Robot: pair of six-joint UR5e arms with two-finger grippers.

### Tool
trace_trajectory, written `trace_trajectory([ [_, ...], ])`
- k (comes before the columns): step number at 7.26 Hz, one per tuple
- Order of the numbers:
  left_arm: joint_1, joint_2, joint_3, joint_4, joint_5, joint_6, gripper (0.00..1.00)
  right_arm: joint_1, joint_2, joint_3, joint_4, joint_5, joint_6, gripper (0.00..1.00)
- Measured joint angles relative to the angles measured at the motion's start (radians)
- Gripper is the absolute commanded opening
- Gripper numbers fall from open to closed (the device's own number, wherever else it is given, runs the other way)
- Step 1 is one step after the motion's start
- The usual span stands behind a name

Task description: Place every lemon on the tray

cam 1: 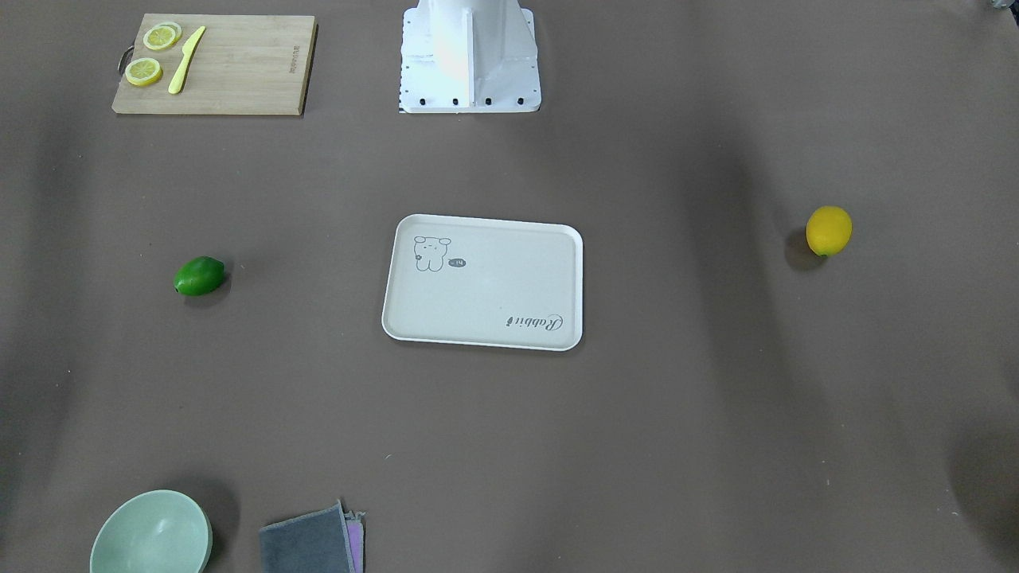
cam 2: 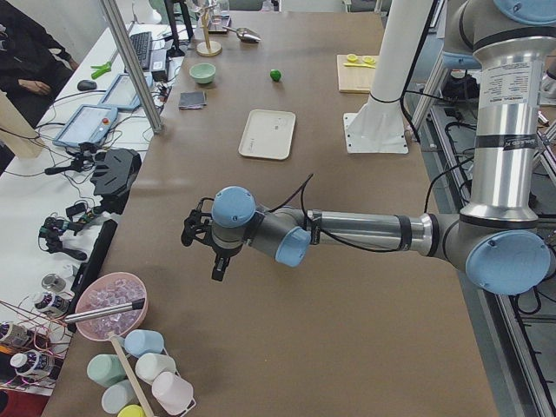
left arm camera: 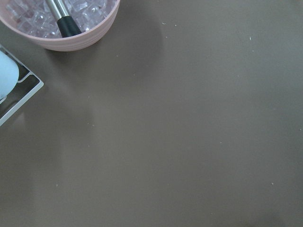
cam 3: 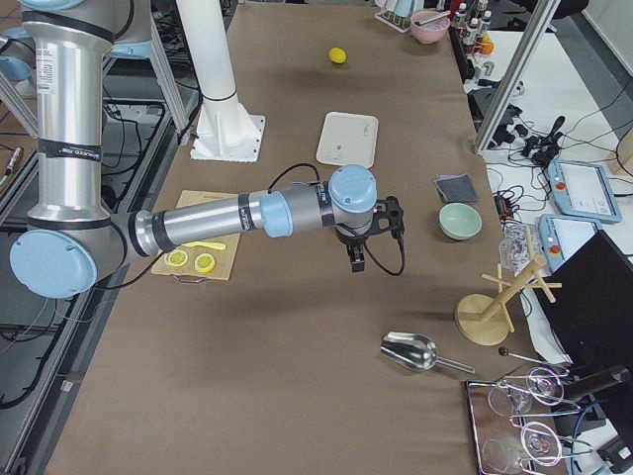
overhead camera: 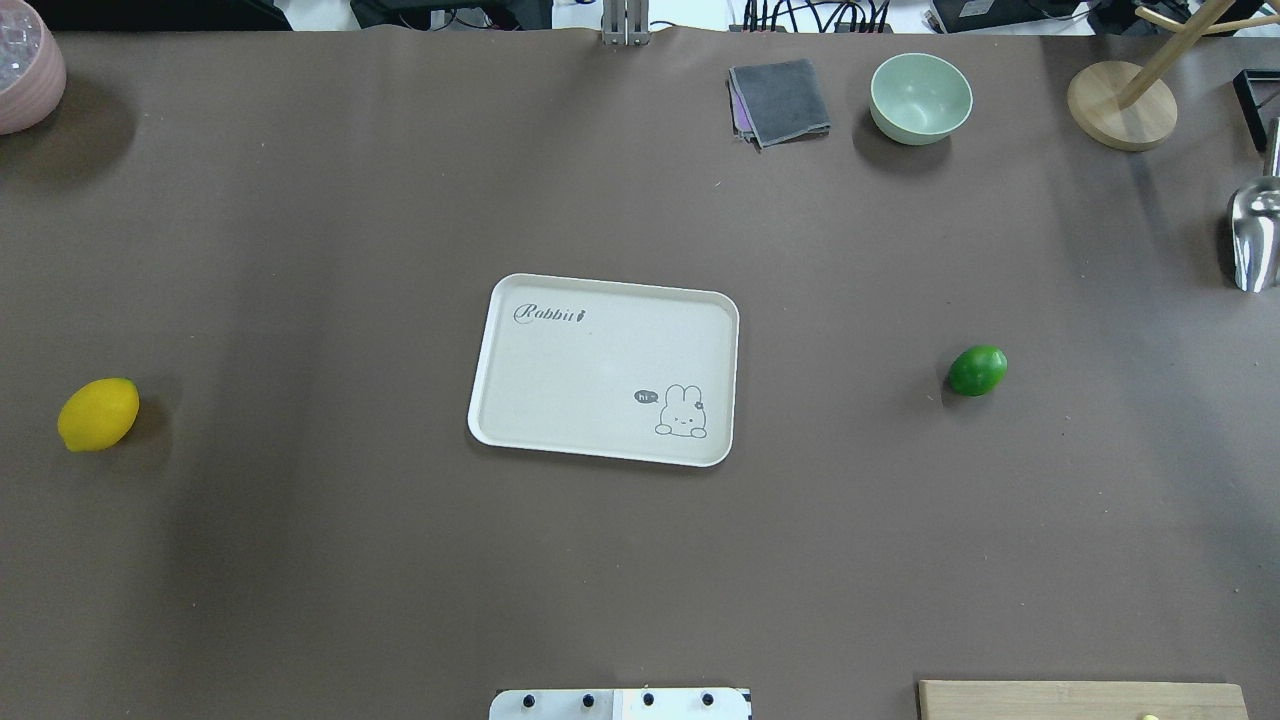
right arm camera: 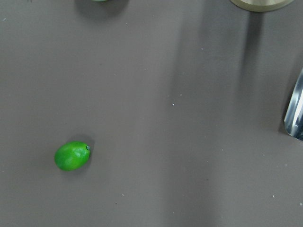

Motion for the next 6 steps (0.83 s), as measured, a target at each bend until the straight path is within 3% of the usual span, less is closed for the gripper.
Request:
trace_trajectory([
  [3, 0.008, -0.059, 0.025, -0.045, 0.003, -0.002, 0.98, -0.169, 0.035, -0.002, 0.213, -0.081, 0.313, 1.0],
  [6, 0.022, -0.082, 0.036, -0.053, 0.042, -0.009, 0.98, -0.415, 0.071, -0.001, 0.378, -0.329, 0.786, 1.0],
])
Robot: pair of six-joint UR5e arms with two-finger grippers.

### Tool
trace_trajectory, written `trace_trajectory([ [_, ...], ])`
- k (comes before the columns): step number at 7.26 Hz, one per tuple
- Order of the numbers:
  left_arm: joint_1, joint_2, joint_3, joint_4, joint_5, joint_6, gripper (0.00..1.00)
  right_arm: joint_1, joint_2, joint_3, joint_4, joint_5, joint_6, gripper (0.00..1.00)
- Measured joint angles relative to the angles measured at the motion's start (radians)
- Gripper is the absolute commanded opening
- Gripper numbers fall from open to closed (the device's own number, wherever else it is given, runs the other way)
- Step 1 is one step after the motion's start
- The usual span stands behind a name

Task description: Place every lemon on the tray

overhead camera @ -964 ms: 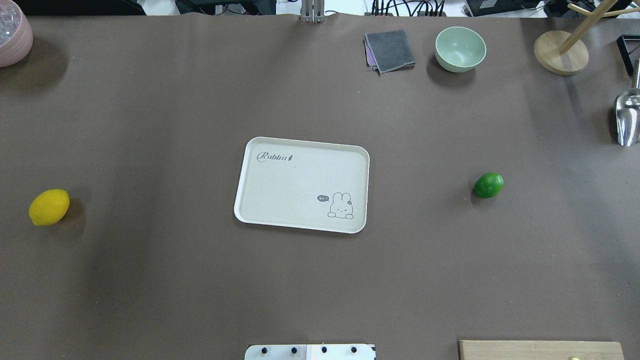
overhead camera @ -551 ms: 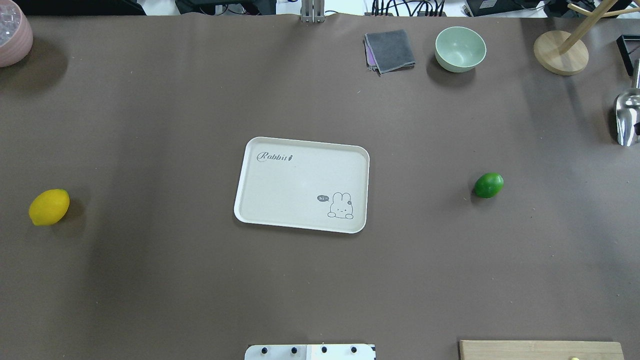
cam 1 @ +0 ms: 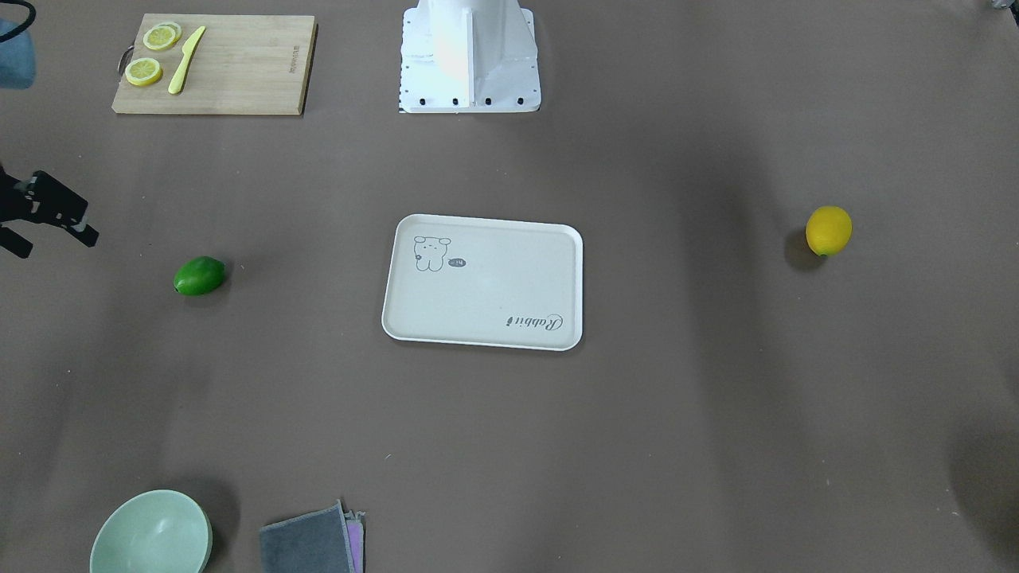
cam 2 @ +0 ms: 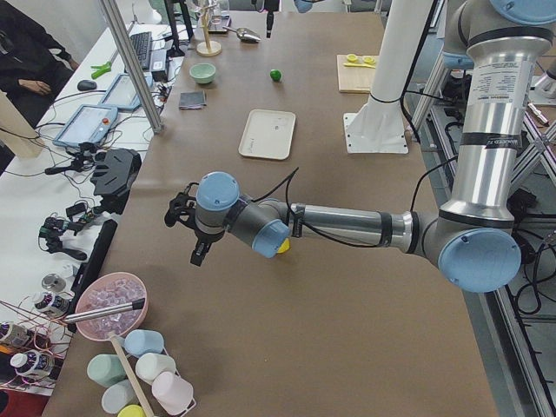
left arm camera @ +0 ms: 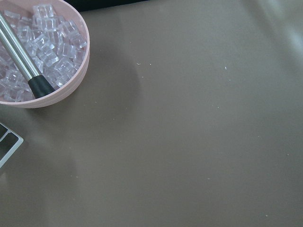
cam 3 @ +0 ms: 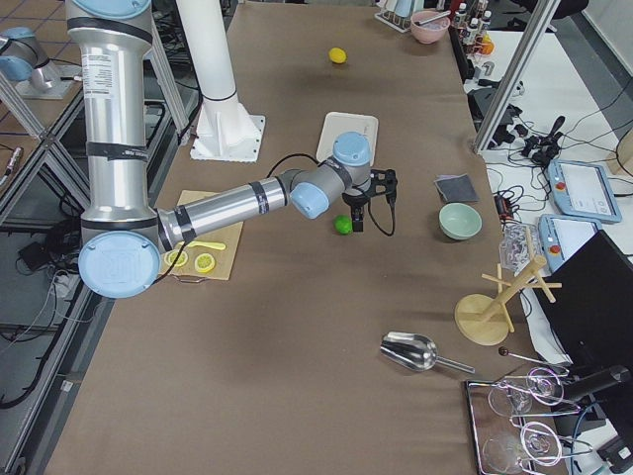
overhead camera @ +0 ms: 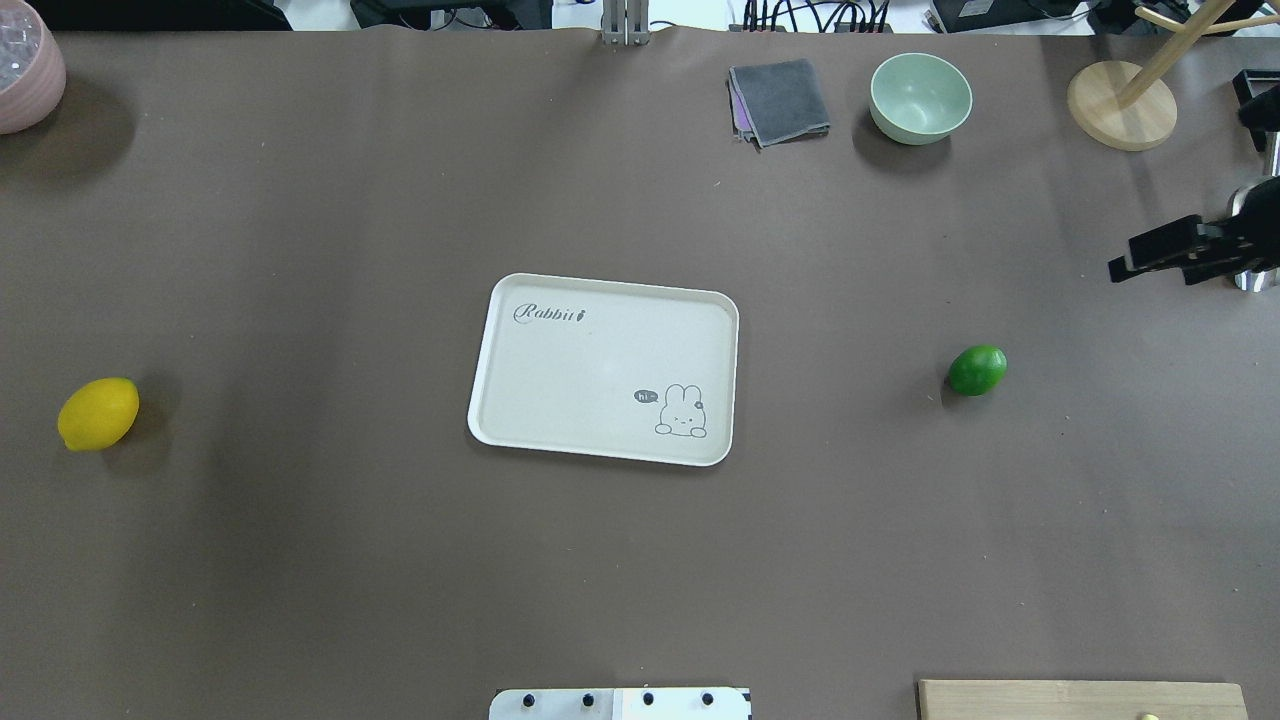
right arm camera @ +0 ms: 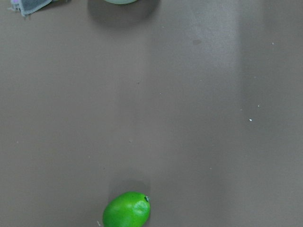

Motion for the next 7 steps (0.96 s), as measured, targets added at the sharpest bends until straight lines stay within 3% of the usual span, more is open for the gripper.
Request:
trace_trajectory([
  [3, 0.001, 0.0, 0.003, -0.003, -0.002, 0.003, 0.98, -0.198, 0.013, 0.003, 0.036, -0.182, 0.333, 1.0],
  [7, 0.002, -0.002, 0.005, -0.002, -0.005, 0.009, 0.98, -0.318, 0.041, -0.06, 0.03, -0.318, 0.482, 1.0],
])
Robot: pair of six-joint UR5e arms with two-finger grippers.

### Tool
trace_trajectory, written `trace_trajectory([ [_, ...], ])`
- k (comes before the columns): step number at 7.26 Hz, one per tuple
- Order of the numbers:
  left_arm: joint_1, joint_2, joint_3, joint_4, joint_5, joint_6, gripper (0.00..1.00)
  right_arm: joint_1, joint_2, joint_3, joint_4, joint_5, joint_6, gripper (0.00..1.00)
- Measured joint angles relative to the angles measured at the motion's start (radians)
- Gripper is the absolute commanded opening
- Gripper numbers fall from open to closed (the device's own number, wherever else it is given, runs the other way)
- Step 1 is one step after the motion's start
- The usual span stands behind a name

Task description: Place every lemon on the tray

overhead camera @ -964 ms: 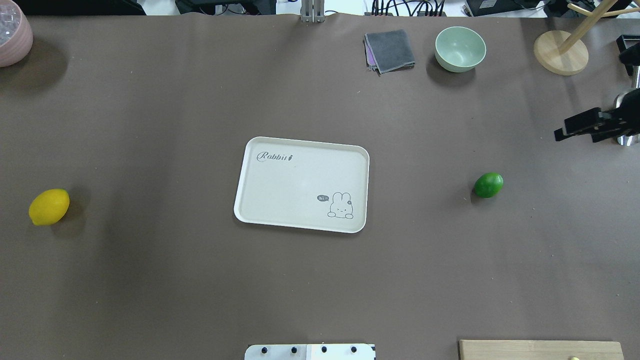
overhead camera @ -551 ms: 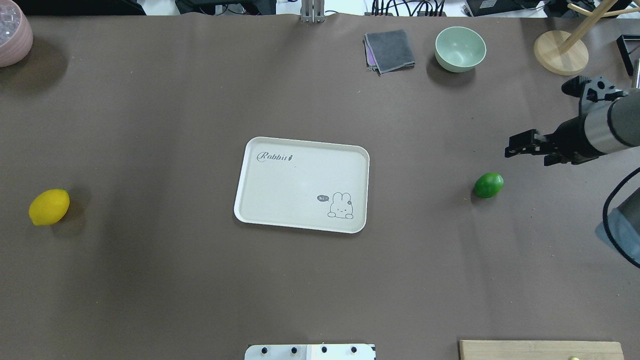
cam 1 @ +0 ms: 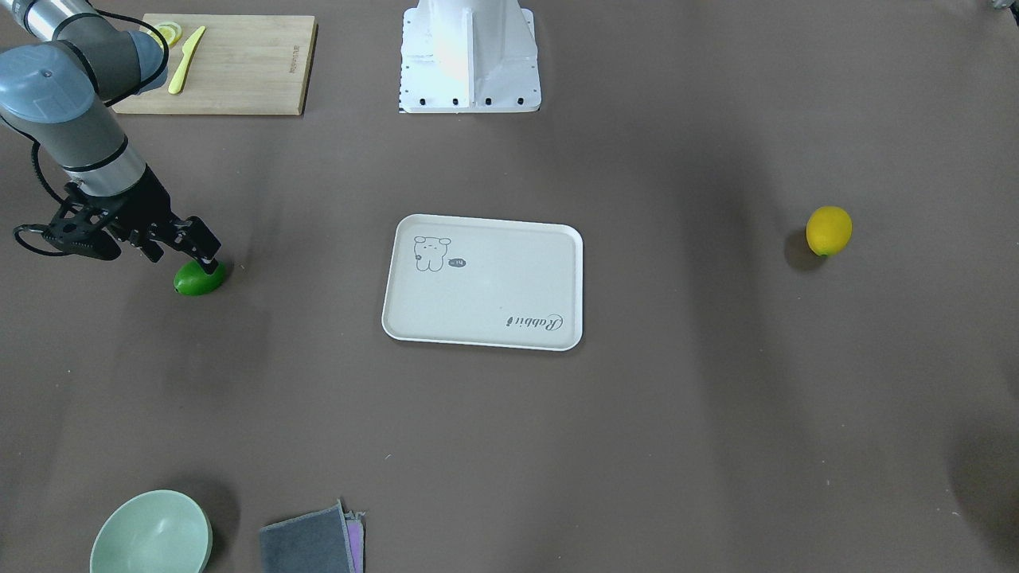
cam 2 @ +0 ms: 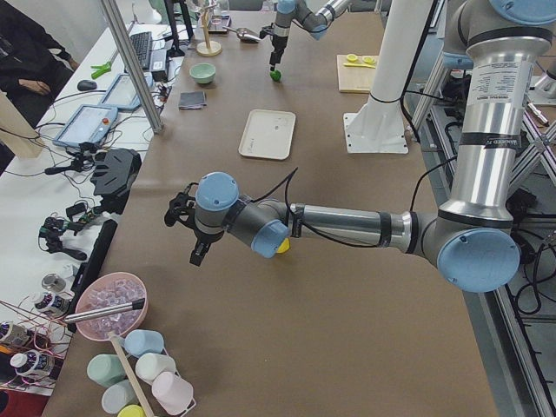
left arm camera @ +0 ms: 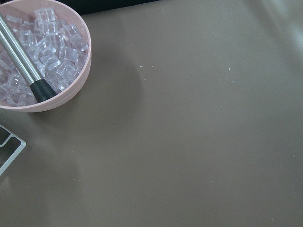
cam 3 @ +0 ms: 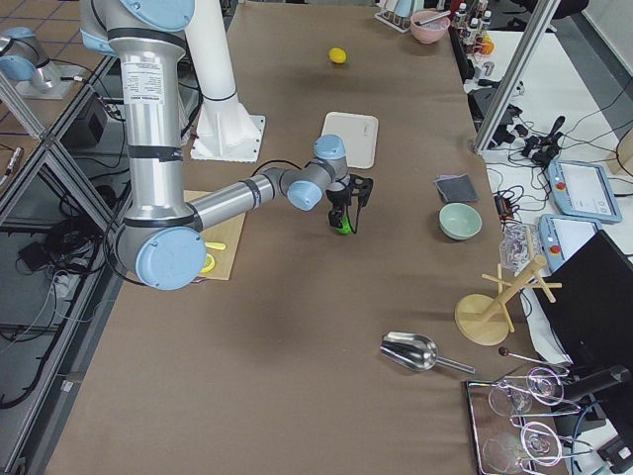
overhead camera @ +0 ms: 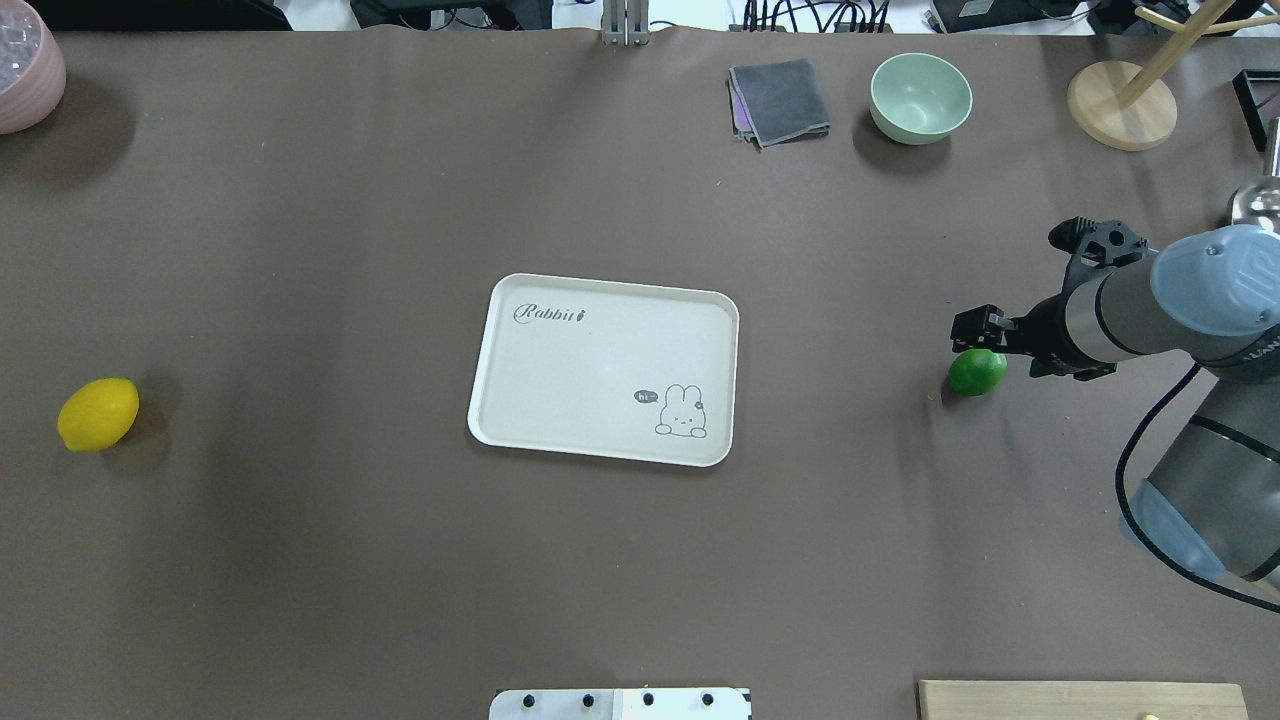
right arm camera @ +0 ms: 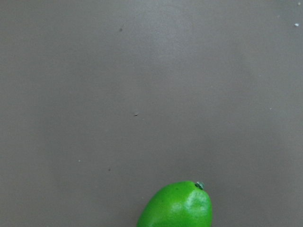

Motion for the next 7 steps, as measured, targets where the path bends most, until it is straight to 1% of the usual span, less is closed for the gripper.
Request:
trace_trajectory([
  [1, 0.0, 0.0, -0.002, 0.0, -0.001, 0.0, 0.98, -0.012, 0.008, -0.021, -0.001, -0.012, 0.005, 1.0],
  [2, -0.001, 0.0, -0.004, 0.0, -0.001, 0.0, 0.98, -0.024, 0.019, -0.044, -0.001, -0.029, 0.005, 0.97],
  [3, -0.001, 0.001, -0.005, -0.001, -0.002, 0.0, 0.98, -0.036, 0.036, -0.067, -0.001, -0.045, 0.004, 0.4],
  [4, -0.001, 0.002, -0.005, -0.001, -0.002, 0.0, 0.98, -0.042, 0.053, -0.082, -0.001, -0.053, 0.003, 0.0],
  [6, -0.001, 0.004, -0.005, -0.001, -0.003, 0.0, 0.98, -0.028, 0.064, -0.084, -0.001, -0.04, -0.004, 0.0],
  [7, -0.001, 0.007, -0.005, -0.001, -0.017, 0.0, 0.98, -0.003, 0.066, -0.071, 0.0, -0.008, -0.007, 0.0],
])
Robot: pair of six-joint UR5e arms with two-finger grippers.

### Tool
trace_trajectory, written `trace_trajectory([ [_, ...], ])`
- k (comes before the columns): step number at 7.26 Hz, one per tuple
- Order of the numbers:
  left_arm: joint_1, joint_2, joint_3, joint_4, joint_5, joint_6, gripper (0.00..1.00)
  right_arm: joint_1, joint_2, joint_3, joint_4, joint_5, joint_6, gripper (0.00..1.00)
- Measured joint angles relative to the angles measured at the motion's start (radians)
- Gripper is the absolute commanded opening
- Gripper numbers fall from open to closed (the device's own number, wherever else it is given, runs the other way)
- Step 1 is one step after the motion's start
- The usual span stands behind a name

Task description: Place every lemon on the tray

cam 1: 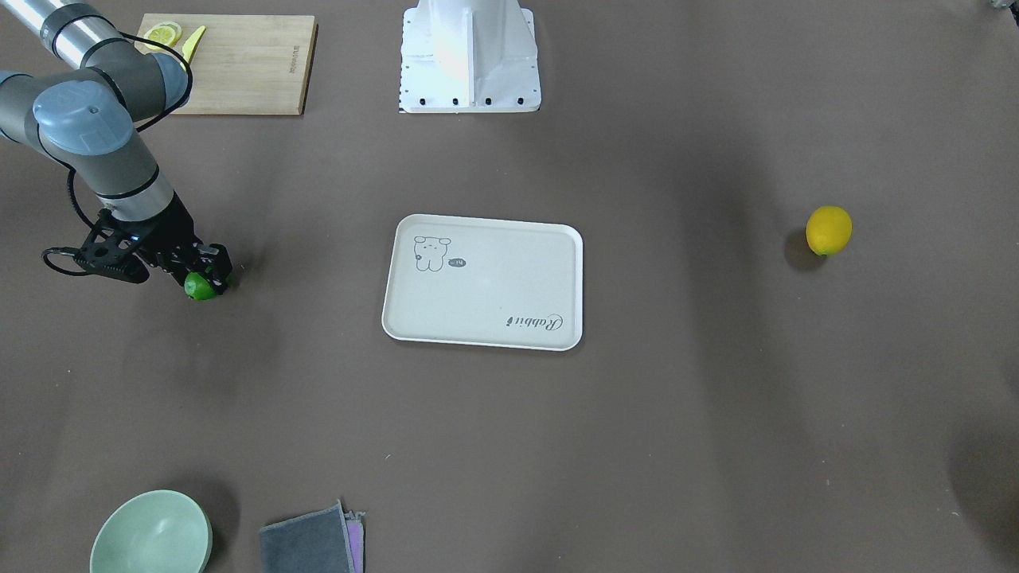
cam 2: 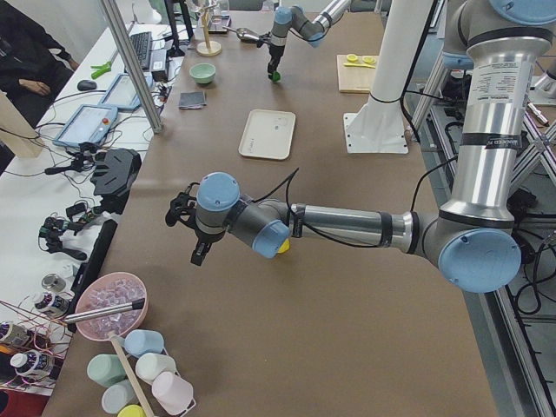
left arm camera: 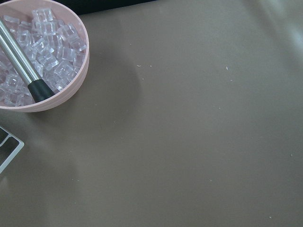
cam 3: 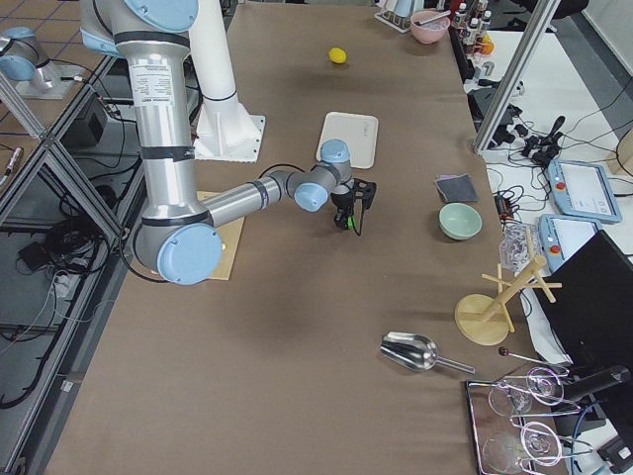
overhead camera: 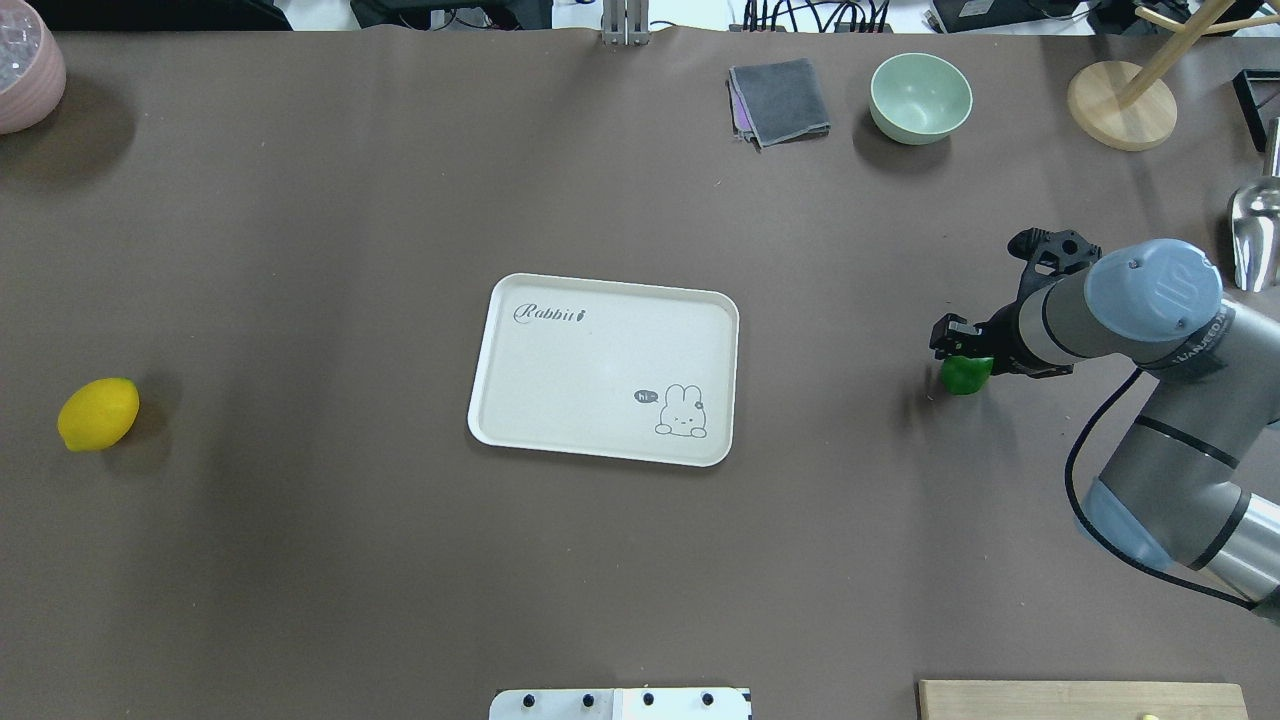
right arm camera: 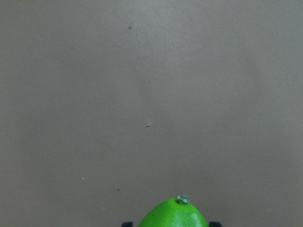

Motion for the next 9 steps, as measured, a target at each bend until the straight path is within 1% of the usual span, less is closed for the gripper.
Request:
trace_trajectory([
  [2, 0.0, 0.005, -0.001, -0.001, -0.039, -0.002, 0.98, 0.075, 0.011, 0.082, -0.002, 0.127, 0.004, 0.0],
  [3, 0.0, 0.002, -0.002, -0.001, -0.044, -0.005, 0.98, 0.088, 0.043, 0.111, -0.004, 0.165, 0.009, 0.0],
  [4, 0.0, -0.003, -0.009, -0.002, -0.045, -0.009, 0.98, 0.081, 0.089, 0.12, -0.006, 0.18, 0.013, 0.0],
  [5, 0.007, -0.007, -0.022, -0.008, -0.047, -0.026, 0.98, 0.062, 0.135, 0.119, -0.006, 0.183, 0.014, 0.0],
  [6, 0.033, -0.007, -0.032, -0.046, -0.045, -0.078, 0.98, 0.034, 0.184, 0.108, -0.007, 0.174, 0.013, 0.0],
  [8, 0.124, 0.009, -0.037, -0.195, -0.024, -0.232, 0.98, -0.014, 0.274, 0.063, -0.007, 0.135, 0.009, 0.0],
  [9, 0.17, 0.034, -0.038, -0.272, 0.008, -0.267, 0.98, -0.039, 0.309, 0.043, -0.007, 0.107, 0.012, 0.0],
])
